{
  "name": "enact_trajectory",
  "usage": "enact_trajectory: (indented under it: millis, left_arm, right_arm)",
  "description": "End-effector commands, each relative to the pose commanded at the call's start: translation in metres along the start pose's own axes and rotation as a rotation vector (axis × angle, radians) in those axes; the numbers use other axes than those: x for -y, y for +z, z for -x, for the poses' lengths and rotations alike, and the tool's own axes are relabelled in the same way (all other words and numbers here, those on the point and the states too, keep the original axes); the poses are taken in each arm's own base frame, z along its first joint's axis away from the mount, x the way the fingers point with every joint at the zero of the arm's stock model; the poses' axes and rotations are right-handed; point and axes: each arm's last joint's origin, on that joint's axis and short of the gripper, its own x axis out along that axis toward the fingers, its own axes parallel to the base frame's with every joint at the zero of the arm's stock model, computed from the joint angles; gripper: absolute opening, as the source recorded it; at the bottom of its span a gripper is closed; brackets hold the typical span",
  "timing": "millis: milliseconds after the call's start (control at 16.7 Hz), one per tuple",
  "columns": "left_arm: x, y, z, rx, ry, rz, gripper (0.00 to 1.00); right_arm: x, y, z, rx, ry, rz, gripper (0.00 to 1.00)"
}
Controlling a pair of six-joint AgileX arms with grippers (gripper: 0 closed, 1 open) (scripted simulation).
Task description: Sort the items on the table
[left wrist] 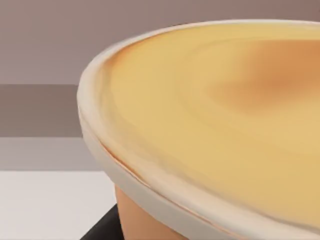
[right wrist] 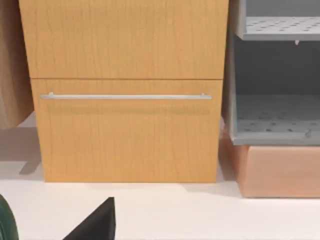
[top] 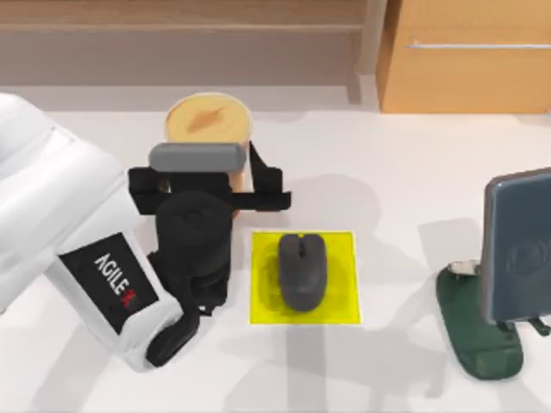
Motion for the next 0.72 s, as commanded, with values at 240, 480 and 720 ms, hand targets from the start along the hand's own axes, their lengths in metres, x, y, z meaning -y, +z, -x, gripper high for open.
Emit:
enact_trajectory:
  millis: [240,480,720]
  left_arm:
    - [0.0000,0.0000,0.0000,0.000,0.000,0.000,0.25]
    - [0.0000,0.0000,0.0000,0.000,0.000,0.000,0.00]
    - [0.0000,0.0000,0.0000,0.000,0.000,0.000,0.00]
  right_arm:
    - [0.0000,0.0000,0.0000,0.000,0.000,0.000,1.00]
    - [0.0000,0.0000,0.0000,0.000,0.000,0.000,1.00]
    - [0.0000,0.0000,0.0000,0.000,0.000,0.000,1.00]
